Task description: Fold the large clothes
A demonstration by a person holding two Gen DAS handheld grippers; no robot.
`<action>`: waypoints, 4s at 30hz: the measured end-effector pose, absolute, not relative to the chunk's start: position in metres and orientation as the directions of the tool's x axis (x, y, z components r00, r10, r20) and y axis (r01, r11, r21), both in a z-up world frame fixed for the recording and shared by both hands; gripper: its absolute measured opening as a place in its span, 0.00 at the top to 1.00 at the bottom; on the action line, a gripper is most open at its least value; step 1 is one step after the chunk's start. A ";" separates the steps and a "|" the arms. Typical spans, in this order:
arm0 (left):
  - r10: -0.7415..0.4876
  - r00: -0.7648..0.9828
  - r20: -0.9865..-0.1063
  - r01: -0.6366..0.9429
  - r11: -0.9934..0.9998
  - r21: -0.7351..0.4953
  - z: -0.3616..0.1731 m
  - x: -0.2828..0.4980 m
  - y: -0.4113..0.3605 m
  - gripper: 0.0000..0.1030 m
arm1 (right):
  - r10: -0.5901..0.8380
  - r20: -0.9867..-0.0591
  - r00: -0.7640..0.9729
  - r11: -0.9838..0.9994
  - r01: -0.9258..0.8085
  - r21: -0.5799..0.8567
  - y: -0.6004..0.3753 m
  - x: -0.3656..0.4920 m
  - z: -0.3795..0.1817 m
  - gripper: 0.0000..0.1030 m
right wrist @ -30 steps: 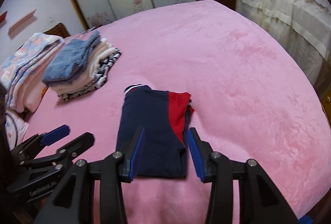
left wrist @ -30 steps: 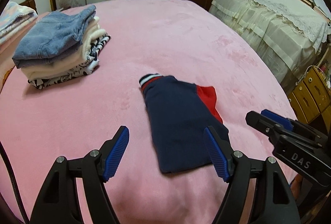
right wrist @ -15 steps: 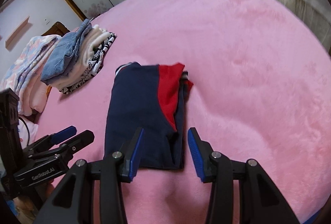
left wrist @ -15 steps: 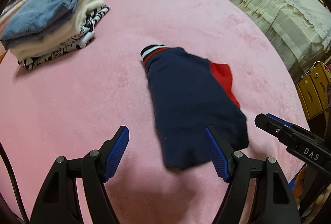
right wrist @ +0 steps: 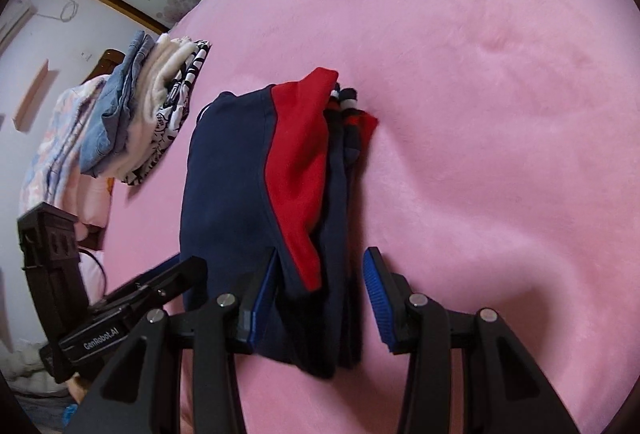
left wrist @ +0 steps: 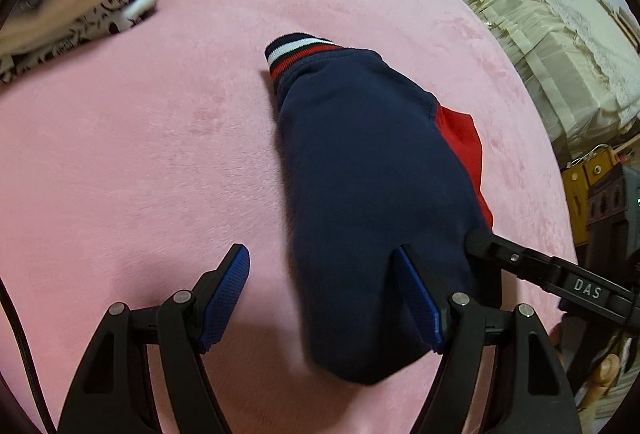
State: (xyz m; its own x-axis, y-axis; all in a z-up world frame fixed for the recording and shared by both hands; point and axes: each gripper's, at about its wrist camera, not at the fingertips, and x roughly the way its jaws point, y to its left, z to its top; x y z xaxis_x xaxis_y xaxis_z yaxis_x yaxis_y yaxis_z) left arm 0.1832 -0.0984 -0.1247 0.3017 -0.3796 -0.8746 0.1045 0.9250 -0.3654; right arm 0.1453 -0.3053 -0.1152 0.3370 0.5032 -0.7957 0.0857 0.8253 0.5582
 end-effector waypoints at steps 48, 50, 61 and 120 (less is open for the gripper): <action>-0.463 0.384 -0.799 0.185 0.886 -0.425 -0.049 0.103 -0.055 0.56 | 0.620 -0.679 0.392 0.758 -0.077 0.648 -0.201 0.057 -0.049 0.75; -0.454 0.400 -0.796 0.182 0.891 -0.416 -0.037 0.089 -0.031 0.56 | 0.628 -0.675 0.387 0.757 -0.100 0.646 -0.185 0.053 -0.037 0.75; -0.367 0.467 -0.804 0.175 0.930 -0.323 0.036 0.080 0.066 0.56 | 0.684 -0.634 0.362 0.723 -0.220 0.655 -0.093 0.073 0.024 0.75; -0.073 0.610 -0.789 0.061 0.997 -0.045 0.122 0.246 0.120 0.16 | 0.442 -0.717 0.539 0.895 -0.214 0.391 -0.051 0.227 0.143 0.60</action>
State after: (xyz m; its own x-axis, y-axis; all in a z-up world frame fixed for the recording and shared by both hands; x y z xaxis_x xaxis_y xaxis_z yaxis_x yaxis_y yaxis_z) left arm 0.2462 0.1204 0.1223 0.6100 -0.0733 -0.7890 0.0612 0.9971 -0.0453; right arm 0.2269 -0.0508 0.1426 0.5394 0.4415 -0.7170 -0.2137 0.8954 0.3906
